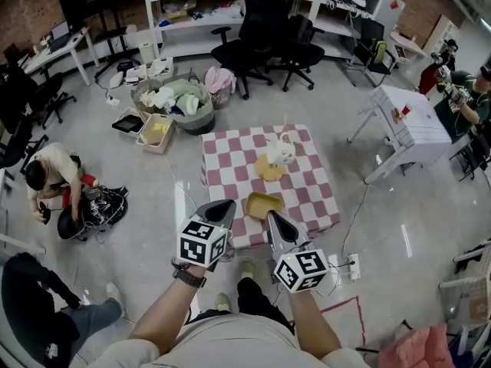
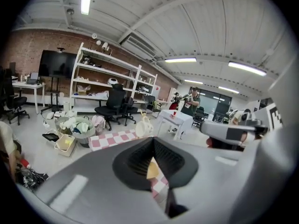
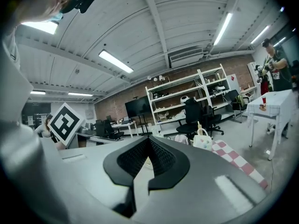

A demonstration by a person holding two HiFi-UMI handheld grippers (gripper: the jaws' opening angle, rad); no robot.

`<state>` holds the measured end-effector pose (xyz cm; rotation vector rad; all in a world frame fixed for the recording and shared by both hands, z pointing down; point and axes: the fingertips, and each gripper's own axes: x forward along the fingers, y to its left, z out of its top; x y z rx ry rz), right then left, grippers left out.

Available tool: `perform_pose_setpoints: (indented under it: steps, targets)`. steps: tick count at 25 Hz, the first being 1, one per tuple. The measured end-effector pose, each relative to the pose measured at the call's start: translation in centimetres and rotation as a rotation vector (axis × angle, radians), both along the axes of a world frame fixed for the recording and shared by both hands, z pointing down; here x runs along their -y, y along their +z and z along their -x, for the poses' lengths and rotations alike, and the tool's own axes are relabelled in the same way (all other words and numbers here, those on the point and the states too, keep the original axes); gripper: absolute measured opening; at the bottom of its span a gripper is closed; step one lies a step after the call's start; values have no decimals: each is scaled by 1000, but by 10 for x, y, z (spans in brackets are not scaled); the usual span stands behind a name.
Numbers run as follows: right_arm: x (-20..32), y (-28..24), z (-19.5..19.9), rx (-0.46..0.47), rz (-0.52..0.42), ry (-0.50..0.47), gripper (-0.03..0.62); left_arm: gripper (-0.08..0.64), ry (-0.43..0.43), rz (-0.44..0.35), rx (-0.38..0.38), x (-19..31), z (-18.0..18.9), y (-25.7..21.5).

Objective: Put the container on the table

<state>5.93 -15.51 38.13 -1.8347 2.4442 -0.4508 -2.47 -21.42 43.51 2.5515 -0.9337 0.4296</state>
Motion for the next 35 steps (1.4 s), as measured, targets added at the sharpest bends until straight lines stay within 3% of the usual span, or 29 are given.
perform_pose_setpoints:
  steps: [15,35]
  targets:
    - [-30,-57,22,-59,-122,10,9,6,39,-207,-148,-51,26,-98]
    - [-44,-78,35,-89,-160,12,9,6,24,-252,-196,-65,42,-121]
